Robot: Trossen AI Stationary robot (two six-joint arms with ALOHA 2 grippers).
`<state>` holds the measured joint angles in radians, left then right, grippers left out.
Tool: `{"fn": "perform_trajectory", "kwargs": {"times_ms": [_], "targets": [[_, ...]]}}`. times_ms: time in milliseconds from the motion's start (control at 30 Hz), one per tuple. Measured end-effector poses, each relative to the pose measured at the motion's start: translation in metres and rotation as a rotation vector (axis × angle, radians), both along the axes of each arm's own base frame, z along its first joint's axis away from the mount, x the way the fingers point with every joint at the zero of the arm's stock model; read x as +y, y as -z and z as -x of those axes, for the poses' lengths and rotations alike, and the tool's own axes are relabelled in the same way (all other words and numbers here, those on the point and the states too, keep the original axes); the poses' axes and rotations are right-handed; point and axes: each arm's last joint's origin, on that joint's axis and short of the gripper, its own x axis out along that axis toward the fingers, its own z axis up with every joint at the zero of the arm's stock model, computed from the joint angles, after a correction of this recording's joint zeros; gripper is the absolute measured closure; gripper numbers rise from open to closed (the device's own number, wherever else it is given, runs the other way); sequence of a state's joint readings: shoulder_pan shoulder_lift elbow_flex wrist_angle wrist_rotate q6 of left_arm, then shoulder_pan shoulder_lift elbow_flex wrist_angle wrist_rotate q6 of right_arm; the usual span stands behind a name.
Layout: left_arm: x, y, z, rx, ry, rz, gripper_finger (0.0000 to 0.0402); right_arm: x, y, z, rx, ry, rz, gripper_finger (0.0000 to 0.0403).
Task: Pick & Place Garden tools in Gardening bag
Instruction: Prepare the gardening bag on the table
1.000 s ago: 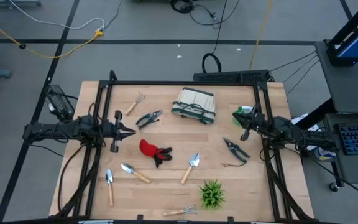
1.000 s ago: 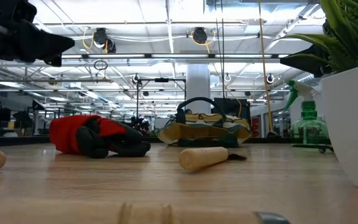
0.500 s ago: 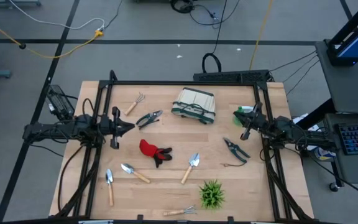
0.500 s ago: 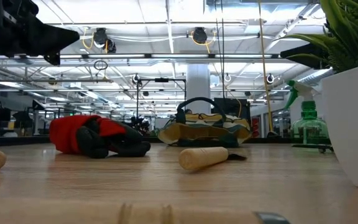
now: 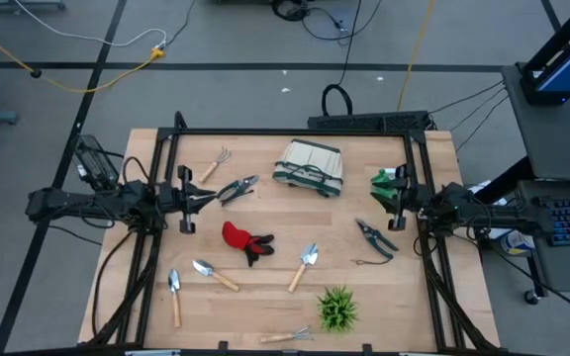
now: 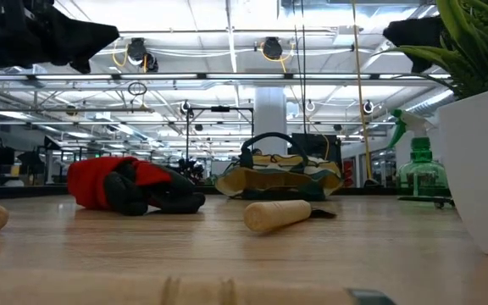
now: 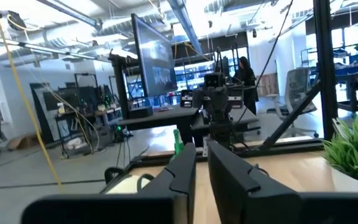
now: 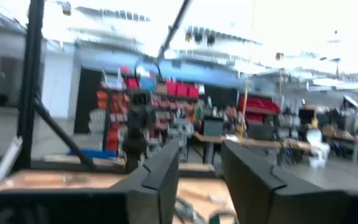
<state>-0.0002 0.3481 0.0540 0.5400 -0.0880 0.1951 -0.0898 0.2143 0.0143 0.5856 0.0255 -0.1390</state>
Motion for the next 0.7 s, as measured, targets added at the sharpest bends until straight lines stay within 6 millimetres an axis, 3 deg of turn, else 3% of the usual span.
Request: {"fn": "perform_trajectory", "kwargs": {"times_ms": [167,367,700], "targets": [[0.0,0.0,-0.012,-0.012,-0.021,-0.024,0.0298,0.0,-0.002,-0.008,-0.013,-0.027,0.009,0.0269],[0.004,0.002,-0.035,0.091,-0.133,0.085,0.0247,-0.002,0.013,-0.026,0.153,-0.029,-0.017,0.0268],[0.014,-0.009,-0.109,0.314,-0.296,0.012,0.0244,-0.007,0.01,-0.07,0.349,0.007,-0.03,0.0268]]}}
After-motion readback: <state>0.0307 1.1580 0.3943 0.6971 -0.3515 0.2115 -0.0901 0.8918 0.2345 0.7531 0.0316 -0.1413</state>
